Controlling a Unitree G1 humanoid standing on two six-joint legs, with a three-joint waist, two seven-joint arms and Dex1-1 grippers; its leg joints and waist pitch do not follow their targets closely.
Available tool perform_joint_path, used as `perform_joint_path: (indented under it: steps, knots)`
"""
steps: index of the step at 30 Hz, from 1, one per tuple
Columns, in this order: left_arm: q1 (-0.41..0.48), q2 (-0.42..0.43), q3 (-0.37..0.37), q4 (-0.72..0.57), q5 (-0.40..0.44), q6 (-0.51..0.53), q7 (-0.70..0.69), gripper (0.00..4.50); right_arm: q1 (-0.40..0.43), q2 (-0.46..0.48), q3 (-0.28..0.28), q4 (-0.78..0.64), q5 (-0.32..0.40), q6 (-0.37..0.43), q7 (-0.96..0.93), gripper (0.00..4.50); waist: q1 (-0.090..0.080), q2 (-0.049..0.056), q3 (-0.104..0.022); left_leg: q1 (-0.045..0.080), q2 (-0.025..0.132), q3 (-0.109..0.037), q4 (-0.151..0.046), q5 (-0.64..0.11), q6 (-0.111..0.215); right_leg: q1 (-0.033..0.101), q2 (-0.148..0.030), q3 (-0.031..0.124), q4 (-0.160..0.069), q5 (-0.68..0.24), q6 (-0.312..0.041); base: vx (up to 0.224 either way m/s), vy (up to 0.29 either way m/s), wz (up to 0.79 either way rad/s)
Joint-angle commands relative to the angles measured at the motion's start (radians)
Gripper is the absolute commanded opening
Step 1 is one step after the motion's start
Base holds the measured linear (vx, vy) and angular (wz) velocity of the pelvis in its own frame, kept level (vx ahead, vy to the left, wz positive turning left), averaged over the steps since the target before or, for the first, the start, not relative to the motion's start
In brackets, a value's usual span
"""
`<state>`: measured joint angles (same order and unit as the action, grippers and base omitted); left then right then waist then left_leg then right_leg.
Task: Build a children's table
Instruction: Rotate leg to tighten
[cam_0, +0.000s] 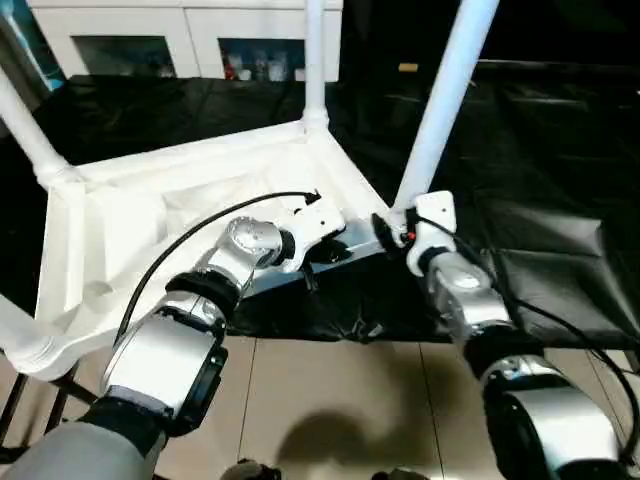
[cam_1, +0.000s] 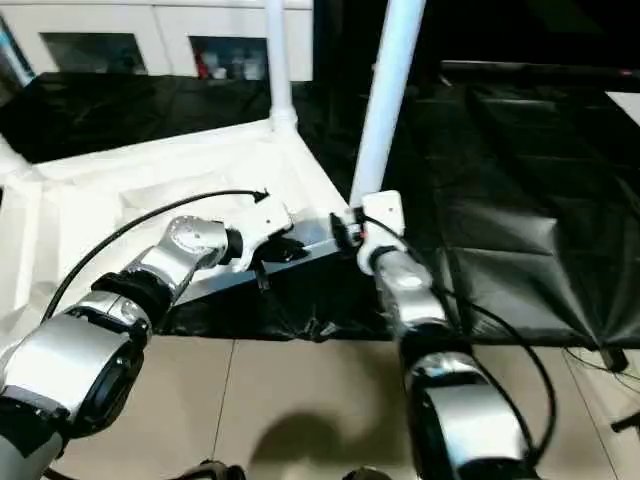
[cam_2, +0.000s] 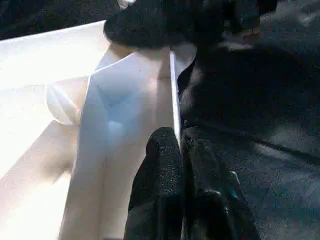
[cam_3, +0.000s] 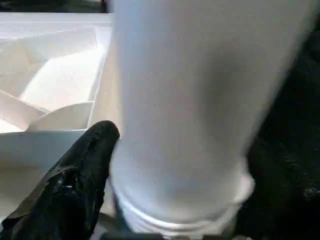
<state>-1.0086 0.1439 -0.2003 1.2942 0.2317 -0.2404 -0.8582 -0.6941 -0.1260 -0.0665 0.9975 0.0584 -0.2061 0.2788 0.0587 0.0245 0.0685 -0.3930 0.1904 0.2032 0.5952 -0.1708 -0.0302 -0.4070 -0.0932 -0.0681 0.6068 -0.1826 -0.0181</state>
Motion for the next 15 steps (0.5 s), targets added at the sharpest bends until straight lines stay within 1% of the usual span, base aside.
perform_joint_path:
  steps: [1,2,3,4,5,6,7,8,9,10,11,12,13,14,15]
  knots:
    - [-0.005,0.023,0.007,-0.005,0.000,-0.036,-0.009,0.00,0.059,-0.023,0.004,-0.102,0.007,-0.001,0.037,3.87,0.003,-0.008,-0.089,0.023,0.039,-0.016,-0.056,-0.106,0.133,0.062,-0.060,0.040,-0.049,0.049,-0.282,0.000,0.000,0.00]
    - [-0.005,0.023,0.007,-0.005,0.000,-0.036,-0.009,0.00,0.059,-0.023,0.004,-0.102,0.007,-0.001,0.037,3.87,0.002,-0.009,-0.090,0.021,0.040,-0.018,-0.055,-0.096,0.139,0.062,-0.061,0.039,-0.045,0.054,-0.284,0.000,0.000,0.00]
    - [-0.010,0.027,0.020,-0.003,-0.014,-0.044,-0.012,0.00,0.126,-0.039,0.007,-0.213,0.023,0.020,0.072,3.87,0.003,-0.005,-0.091,0.022,0.040,-0.018,-0.055,-0.096,0.139,0.061,-0.061,0.039,-0.047,0.049,-0.287,0.000,0.000,0.00]
    - [-0.012,0.028,0.025,-0.001,-0.020,-0.044,-0.013,0.00,0.147,-0.044,0.007,-0.249,0.030,0.028,0.083,3.87,0.006,-0.006,-0.088,0.024,0.040,-0.016,-0.055,-0.114,0.140,0.059,-0.059,0.039,-0.053,0.033,-0.278,0.000,0.000,0.00]
    - [-0.012,0.028,0.025,-0.001,-0.020,-0.044,-0.013,0.00,0.149,-0.045,0.007,-0.250,0.030,0.028,0.084,3.87,0.005,-0.007,-0.088,0.024,0.041,-0.017,-0.056,-0.117,0.139,0.060,-0.058,0.039,-0.052,0.029,-0.276,0.000,0.000,0.00]
    - [-0.015,0.035,0.016,0.000,-0.008,-0.075,0.000,0.00,0.185,-0.053,0.006,-0.316,0.039,0.048,0.089,3.87,0.004,0.000,-0.089,0.023,0.041,-0.020,-0.057,-0.126,0.132,0.059,-0.060,0.039,-0.052,0.010,-0.278,0.000,0.000,0.00]
    - [-0.017,0.042,0.011,0.003,-0.001,-0.093,0.003,0.00,0.223,-0.056,0.001,-0.387,0.057,0.074,0.096,3.87,0.003,-0.001,-0.086,0.024,0.040,-0.020,-0.059,-0.151,0.122,0.059,-0.059,0.039,-0.059,-0.024,-0.267,0.000,0.000,0.00]
    - [-0.018,0.046,0.012,0.004,0.000,-0.107,-0.003,0.00,0.250,-0.058,0.000,-0.438,0.063,0.096,0.098,3.87,0.003,0.001,-0.086,0.025,0.040,-0.020,-0.060,-0.156,0.119,0.059,-0.059,0.040,-0.061,-0.029,-0.265,0.000,0.000,0.00]
    - [-0.018,0.048,0.014,0.004,-0.001,-0.114,-0.009,0.27,0.266,-0.059,-0.001,-0.468,0.067,0.109,0.100,3.91,0.003,-0.002,-0.085,0.024,0.040,-0.021,-0.060,-0.155,0.117,0.059,-0.057,0.040,-0.062,-0.031,-0.261,0.000,0.000,0.00]
    - [-0.018,0.048,0.014,0.004,-0.001,-0.114,-0.009,0.44,0.266,-0.059,-0.001,-0.468,0.067,0.109,0.100,3.92,0.003,-0.002,-0.087,0.024,0.040,-0.022,-0.060,-0.153,0.114,0.060,-0.058,0.040,-0.060,-0.025,-0.260,0.000,0.000,0.00]
    - [-0.018,0.048,0.029,0.005,-0.019,-0.095,-0.036,0.58,0.298,-0.061,-0.006,-0.519,0.078,0.134,0.102,3.92,0.000,-0.001,-0.085,0.023,0.039,-0.023,-0.062,-0.160,0.107,0.058,-0.059,0.039,-0.061,-0.038,-0.265,0.000,0.000,0.00]
    - [-0.018,0.049,0.034,0.005,-0.025,-0.089,-0.045,0.58,0.309,-0.061,-0.007,-0.538,0.081,0.144,0.103,3.92,0.000,-0.002,-0.083,0.023,0.039,-0.022,-0.063,-0.168,0.101,0.059,-0.059,0.041,-0.065,-0.052,-0.260,0.000,0.000,0.00]
    - [-0.015,0.048,0.042,0.002,-0.037,-0.084,-0.068,0.80,0.325,-0.062,-0.012,-0.563,0.084,0.157,0.095,3.92,0.000,-0.002,-0.083,0.024,0.039,-0.022,-0.063,-0.172,0.098,0.058,-0.059,0.041,-0.065,-0.058,-0.262,0.000,0.000,0.00]
    - [-0.005,0.044,0.059,-0.008,-0.059,-0.103,-0.097,0.80,0.361,-0.063,-0.018,-0.614,0.088,0.183,0.084,3.92,0.001,-0.002,-0.082,0.024,0.039,-0.022,-0.064,-0.178,0.094,0.058,-0.059,0.041,-0.066,-0.071,-0.261,0.000,0.000,0.00]
    - [-0.004,0.042,0.066,-0.010,-0.066,-0.104,-0.096,0.91,0.367,-0.063,-0.019,-0.623,0.090,0.188,0.083,3.92,0.000,-0.003,-0.082,0.024,0.039,-0.022,-0.064,-0.182,0.090,0.057,-0.059,0.041,-0.066,-0.075,-0.261,0.000,0.000,0.00]
